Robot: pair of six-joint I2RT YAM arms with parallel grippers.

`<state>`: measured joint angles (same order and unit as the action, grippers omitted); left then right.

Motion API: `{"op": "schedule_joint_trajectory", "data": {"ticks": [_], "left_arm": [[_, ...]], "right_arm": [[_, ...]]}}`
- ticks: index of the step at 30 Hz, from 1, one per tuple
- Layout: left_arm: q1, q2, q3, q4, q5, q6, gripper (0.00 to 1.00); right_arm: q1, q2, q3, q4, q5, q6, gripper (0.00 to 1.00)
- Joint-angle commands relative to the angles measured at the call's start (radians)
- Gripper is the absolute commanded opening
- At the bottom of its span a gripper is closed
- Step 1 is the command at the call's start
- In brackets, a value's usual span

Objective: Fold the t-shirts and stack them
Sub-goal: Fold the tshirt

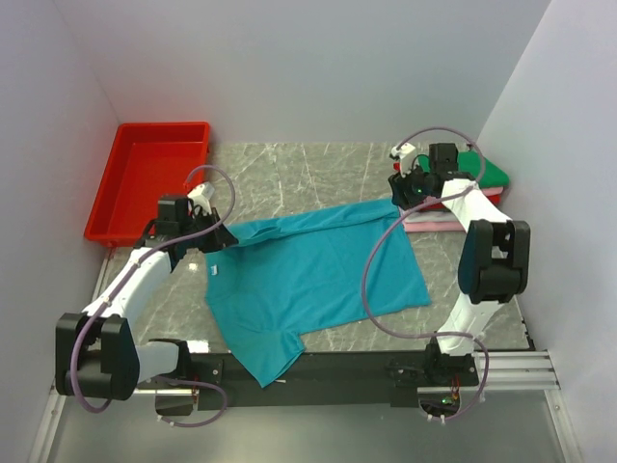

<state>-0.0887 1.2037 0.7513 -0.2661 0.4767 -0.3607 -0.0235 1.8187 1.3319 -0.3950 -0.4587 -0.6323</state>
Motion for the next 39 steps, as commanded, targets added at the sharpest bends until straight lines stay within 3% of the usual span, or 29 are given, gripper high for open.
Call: {"op": "schedule_joint_trajectory", "data": {"ticks": [1,19,21,22,24,26,27,30,34,36,39], "left_arm": [[-0.005,0.005,-0.003,-0.019,0.049,0.016,0.0],[-0.043,0.079,-0.009,-0.091,0.043,0.025,0.01],[-0.078,0.127,0.017,-0.107,0.046,0.025,0.1],[-0.091,0.147,0.032,-0.12,0.043,0.028,0.24],[-0.121,0.174,0.087,-0.172,0.05,0.057,0.41],[-0.137,0.155,0.117,-0.197,0.014,0.081,0.51],[-0.144,0.116,0.135,-0.196,0.004,0.091,0.63],[-0.146,0.064,0.149,-0.154,-0.018,0.112,0.77],[-0.146,0.14,0.194,-0.119,-0.023,0.098,0.74],[-0.146,0.221,0.238,-0.107,-0.013,0.085,0.63],[-0.146,0.298,0.289,-0.088,-0.019,0.052,0.56]], "right_arm": [[-0.007,-0.094,-0.002,-0.011,-0.034,-0.03,0.59],[-0.007,-0.171,-0.071,-0.044,-0.167,0.029,0.6],[-0.009,-0.183,-0.077,-0.045,-0.176,0.034,0.6],[-0.007,-0.188,-0.08,-0.047,-0.184,0.037,0.6],[-0.007,-0.206,-0.089,-0.054,-0.19,0.037,0.6],[-0.007,-0.229,-0.102,-0.057,-0.198,0.037,0.6],[-0.007,-0.237,-0.108,-0.061,-0.201,0.039,0.6],[-0.007,-0.252,-0.12,-0.07,-0.207,0.031,0.61],[-0.007,-0.208,-0.083,-0.097,-0.209,0.029,0.61],[-0.006,-0.162,-0.034,-0.138,-0.178,0.061,0.59],[-0.006,-0.05,0.094,-0.183,-0.103,0.129,0.52]]}}
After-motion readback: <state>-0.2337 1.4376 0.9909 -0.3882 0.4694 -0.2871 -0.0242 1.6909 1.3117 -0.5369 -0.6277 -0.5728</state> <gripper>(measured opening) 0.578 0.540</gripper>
